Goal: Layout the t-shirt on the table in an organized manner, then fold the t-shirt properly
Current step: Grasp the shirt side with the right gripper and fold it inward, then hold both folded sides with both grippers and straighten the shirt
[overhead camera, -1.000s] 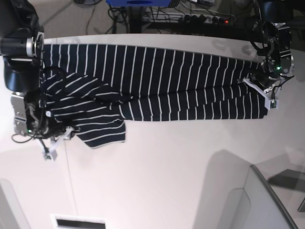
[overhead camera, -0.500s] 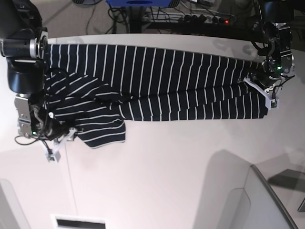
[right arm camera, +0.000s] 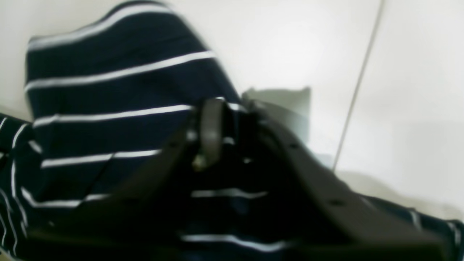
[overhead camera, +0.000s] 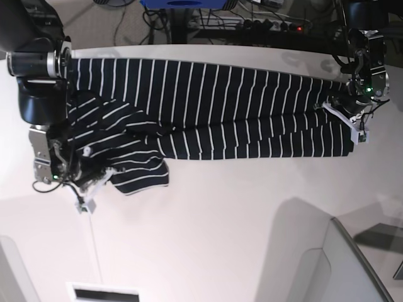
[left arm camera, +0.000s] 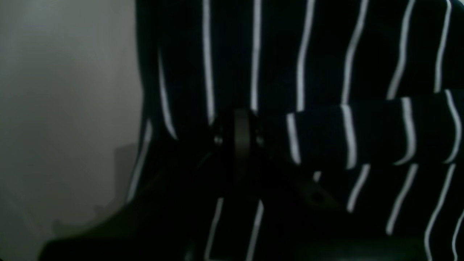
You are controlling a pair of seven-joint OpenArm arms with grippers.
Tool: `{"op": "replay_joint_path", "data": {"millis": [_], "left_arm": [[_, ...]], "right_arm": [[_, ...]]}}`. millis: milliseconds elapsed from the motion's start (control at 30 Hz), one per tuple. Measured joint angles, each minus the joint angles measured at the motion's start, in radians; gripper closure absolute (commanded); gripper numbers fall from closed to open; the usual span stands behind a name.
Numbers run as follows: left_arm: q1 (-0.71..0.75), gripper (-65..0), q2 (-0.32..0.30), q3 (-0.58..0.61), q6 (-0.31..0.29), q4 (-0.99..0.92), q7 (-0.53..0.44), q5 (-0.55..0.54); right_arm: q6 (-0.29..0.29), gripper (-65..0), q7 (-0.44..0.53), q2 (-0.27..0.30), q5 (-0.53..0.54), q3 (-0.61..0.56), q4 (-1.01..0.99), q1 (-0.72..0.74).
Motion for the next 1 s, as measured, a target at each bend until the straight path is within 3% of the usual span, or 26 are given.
{"op": "replay_joint_path", "data": {"millis": [300, 533, 700, 1000], "left_arm": [[-0.026, 0.0, 0.000, 0.000, 0.000, -0.044, -0.011, -0.001], [-0.031, 0.0, -0.003, 0.004, 0.000, -0.052, -0.015, -0.004], [-0.030, 0.0, -0.003, 0.002, 0.000, -0.052, -0.015, -0.004], [-0.030, 0.0, -0.004, 0.000, 0.000, -0.051, -0.015, -0.004]], "right_arm": [[0.000, 0.0, -0.008, 0.000, 0.002, 0.005, 0.034, -0.008], [-0.001, 0.0, -0.223, -0.003, 0.009, 0.008, 0.311, -0.056], [-0.005, 0.0, -0.395, -0.020, 0.001, 0.013, 0.536, -0.168], [0.000, 0.0, -0.527, -0.074, 0.009, 0.068, 0.834, -0.346]]}}
